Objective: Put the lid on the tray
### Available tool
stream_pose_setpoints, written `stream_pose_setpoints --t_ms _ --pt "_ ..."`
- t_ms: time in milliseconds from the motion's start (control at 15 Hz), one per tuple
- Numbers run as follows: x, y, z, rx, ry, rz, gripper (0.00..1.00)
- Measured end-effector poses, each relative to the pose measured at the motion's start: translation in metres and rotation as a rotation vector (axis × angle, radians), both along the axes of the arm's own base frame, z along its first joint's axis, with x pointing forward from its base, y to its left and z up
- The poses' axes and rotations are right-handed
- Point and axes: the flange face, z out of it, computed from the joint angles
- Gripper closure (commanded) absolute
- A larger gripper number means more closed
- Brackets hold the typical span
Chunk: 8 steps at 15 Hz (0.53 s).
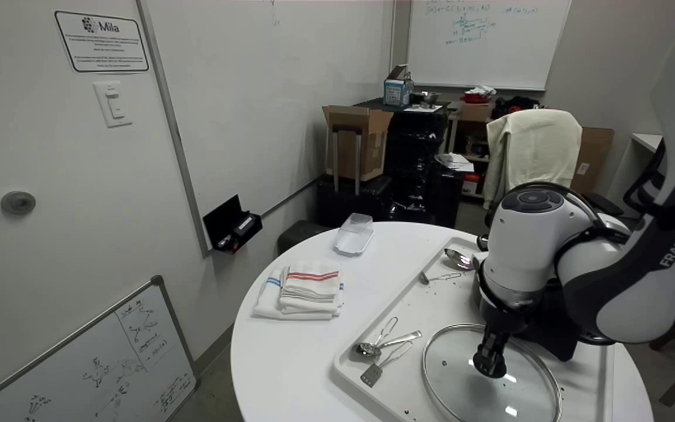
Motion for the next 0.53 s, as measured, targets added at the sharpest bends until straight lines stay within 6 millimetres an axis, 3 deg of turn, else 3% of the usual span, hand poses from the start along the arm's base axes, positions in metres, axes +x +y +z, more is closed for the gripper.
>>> stream_pose_setpoints --t_ms 200,267,400,533 --pt "0.0022 -0.0001 -0.0098 0.010 -0.011 0.037 0.76" --pt "0.0037 0.0001 -0.0090 0.010 -0.013 0.047 0.26" --pt "0.0053 0.0007 -0.0087 0.012 -0.015 0.065 0.19" --pt "0.0049 0.0020 -0.0092 0.015 -0.013 0.080 0.04"
